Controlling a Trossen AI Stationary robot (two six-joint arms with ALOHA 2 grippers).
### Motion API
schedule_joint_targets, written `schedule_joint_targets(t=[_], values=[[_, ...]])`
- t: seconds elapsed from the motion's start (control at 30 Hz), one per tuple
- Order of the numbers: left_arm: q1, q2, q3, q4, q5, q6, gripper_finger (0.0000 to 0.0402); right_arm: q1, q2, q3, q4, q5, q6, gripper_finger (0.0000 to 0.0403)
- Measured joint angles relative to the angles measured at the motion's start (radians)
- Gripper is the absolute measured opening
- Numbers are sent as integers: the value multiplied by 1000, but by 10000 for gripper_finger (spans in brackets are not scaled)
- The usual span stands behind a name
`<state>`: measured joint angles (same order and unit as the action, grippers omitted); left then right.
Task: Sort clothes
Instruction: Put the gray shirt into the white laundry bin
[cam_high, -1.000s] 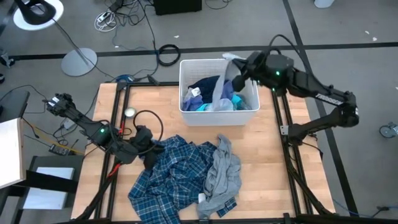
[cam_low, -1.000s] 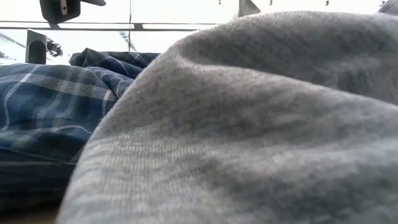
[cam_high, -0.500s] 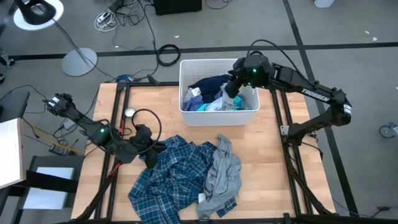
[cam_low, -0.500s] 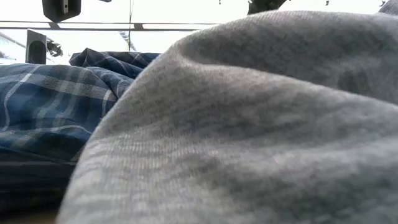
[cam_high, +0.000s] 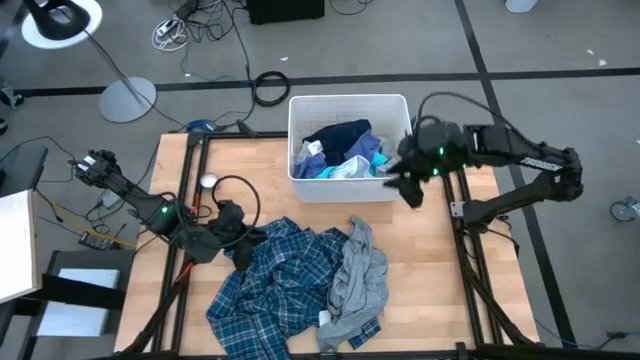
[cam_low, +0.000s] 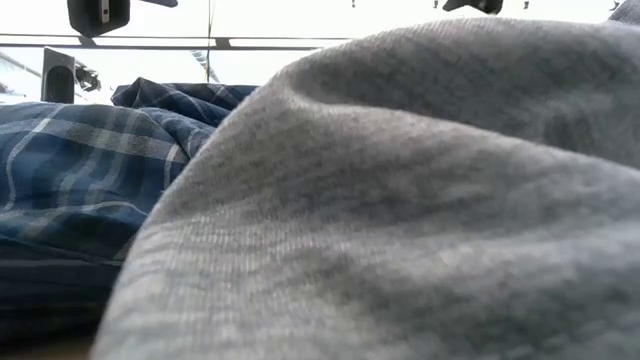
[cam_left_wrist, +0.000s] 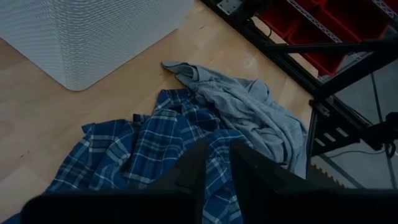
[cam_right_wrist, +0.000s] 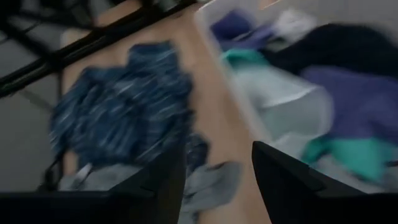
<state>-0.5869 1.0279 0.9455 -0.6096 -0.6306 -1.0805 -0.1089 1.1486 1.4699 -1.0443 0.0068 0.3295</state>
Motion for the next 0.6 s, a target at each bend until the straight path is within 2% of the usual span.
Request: schedule_joint_targets(t=[0.17, 0.37, 0.5, 0.6], values=[[0, 0, 0, -9, 1, 1, 76, 200, 15, -68, 56, 37, 100, 184], [0, 0, 0, -9, 25, 2, 76, 429, 99, -260, 335, 100, 229, 183], [0, 0, 0, -10, 55, 22, 76, 528, 198, -370, 512, 128, 260, 183], [0, 0, 0, -11, 78, 31, 76, 570, 289, -399, 572, 129, 297, 183]])
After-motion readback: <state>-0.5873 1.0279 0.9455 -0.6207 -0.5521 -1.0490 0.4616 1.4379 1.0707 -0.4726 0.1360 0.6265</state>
